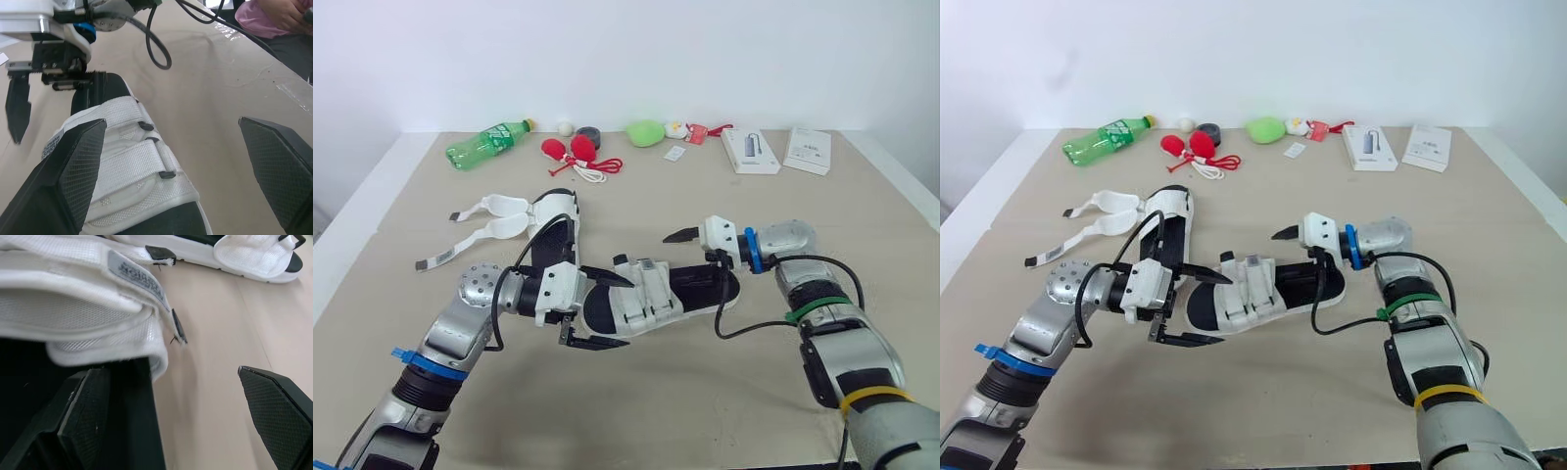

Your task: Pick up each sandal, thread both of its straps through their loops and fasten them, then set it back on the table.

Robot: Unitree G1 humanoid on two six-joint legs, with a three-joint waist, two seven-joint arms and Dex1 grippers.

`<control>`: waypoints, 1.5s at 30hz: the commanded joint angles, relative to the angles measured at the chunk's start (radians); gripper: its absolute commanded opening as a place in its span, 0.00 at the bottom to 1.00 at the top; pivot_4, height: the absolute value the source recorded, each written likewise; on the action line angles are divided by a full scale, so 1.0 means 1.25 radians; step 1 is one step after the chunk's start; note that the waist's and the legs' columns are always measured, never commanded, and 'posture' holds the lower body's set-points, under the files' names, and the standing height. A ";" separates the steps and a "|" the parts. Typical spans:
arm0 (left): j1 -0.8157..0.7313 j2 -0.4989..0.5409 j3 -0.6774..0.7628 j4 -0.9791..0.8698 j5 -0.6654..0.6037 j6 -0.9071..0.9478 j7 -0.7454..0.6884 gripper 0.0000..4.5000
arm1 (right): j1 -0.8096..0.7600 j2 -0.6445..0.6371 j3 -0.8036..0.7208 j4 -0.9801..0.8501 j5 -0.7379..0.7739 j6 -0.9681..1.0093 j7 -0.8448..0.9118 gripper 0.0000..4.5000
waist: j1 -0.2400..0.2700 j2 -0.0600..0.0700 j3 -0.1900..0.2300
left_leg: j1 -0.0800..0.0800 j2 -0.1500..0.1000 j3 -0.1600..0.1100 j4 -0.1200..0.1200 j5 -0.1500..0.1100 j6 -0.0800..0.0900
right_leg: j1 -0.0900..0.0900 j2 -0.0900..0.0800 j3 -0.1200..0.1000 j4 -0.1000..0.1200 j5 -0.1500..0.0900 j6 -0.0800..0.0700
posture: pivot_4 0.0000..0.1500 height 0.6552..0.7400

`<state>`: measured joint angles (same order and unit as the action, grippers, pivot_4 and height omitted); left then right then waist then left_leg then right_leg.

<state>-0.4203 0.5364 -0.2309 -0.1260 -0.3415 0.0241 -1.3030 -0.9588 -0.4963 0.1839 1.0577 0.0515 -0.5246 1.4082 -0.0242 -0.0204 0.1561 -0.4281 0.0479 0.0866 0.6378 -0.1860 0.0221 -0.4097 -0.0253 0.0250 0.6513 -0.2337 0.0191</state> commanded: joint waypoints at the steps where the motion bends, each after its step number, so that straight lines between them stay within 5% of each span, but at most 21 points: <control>1: -0.014 0.005 0.003 -0.012 0.000 -0.006 0.000 0.99 | -0.026 0.019 -0.029 0.001 0.015 -0.007 -0.002 1.00 | 0.000 0.000 0.000 | 0.000 0.000 0.000 0.000 0.000 0.000 | 0.000 0.000 0.000 0.000 0.000 0.000 | 1.00 1.00; 14: -0.012 0.007 0.002 -0.016 0.011 -0.008 0.006 0.99 | -0.003 0.043 -0.032 -0.047 0.042 -0.009 0.126 1.00 | 0.000 0.000 0.000 | 0.000 0.000 0.000 0.000 0.000 0.000 | 0.000 0.001 0.001 0.000 0.000 0.000 | 1.00 1.00; 17: -0.011 0.007 0.000 -0.015 0.015 -0.010 0.008 1.00 | -0.003 0.044 -0.027 -0.044 0.037 -0.021 0.144 0.84 | 0.000 0.000 0.000 | 0.000 0.000 0.000 0.000 0.000 0.000 | 0.000 0.001 0.001 0.001 0.000 0.000 | 1.00 1.00; 26: -0.011 0.004 -0.001 -0.015 0.024 -0.013 0.013 1.00 | -0.001 0.052 -0.023 -0.042 0.037 -0.024 0.157 0.01 | 0.000 0.000 0.000 | 0.000 0.000 0.000 0.000 0.000 0.000 | 0.000 0.001 0.001 0.001 0.000 0.000 | 1.00 1.00; 36: -0.013 0.003 -0.003 -0.015 0.027 -0.013 0.016 1.00 | 0.003 0.060 -0.028 -0.049 0.047 0.001 0.160 0.01 | 0.000 0.000 0.000 | 0.000 0.000 0.000 0.000 0.000 0.000 | 0.000 0.001 0.001 0.001 0.000 0.000 | 1.00 1.00; 45: -0.010 0.003 -0.004 -0.016 0.029 -0.014 0.017 1.00 | 0.048 0.030 -0.098 -0.150 0.112 0.197 0.078 0.01 | 0.001 0.000 0.000 | 0.000 0.000 0.000 0.000 0.000 0.000 | 0.000 0.001 0.001 0.001 0.000 0.000 | 1.00 1.00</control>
<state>-0.4207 0.5370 -0.2387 -0.1262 -0.3035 0.0189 -1.2863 -0.9134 -0.4323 0.0999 0.9412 0.1627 -0.3129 1.5236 -0.0228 -0.0204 0.1561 -0.4278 0.0483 0.0865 0.6378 -0.1861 0.0219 -0.4099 -0.0247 0.0261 0.6525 -0.2339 0.0187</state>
